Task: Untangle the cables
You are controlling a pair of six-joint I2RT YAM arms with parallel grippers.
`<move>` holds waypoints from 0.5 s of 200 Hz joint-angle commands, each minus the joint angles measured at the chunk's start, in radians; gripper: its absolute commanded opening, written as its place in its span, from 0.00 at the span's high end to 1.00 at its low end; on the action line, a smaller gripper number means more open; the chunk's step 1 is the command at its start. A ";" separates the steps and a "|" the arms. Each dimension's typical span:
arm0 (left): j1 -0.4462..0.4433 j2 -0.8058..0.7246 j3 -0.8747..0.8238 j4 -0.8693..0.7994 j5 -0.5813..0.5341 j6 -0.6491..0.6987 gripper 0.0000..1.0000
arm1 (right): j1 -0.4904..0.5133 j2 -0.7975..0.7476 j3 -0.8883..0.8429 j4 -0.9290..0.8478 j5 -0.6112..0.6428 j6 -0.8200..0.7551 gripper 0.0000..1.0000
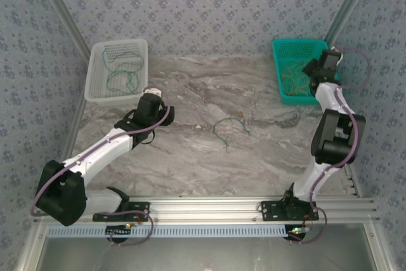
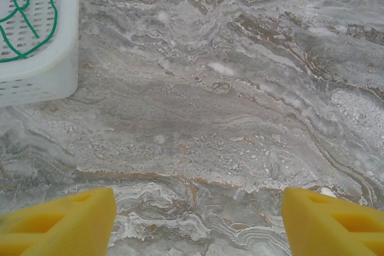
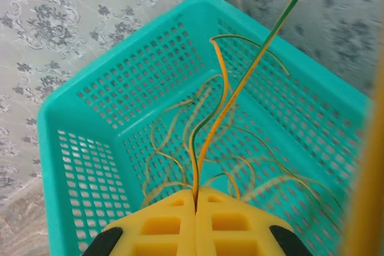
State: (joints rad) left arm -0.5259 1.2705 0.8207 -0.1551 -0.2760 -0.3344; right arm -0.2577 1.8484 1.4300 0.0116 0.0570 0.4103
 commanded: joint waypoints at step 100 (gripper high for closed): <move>-0.001 0.046 0.098 0.003 0.041 0.020 0.27 | 0.036 0.603 0.819 -0.547 -0.011 0.009 0.52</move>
State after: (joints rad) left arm -0.5259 1.3125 0.8806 -0.1574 -0.2516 -0.3191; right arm -0.2272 2.3962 2.1323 -0.3748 0.0437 0.4213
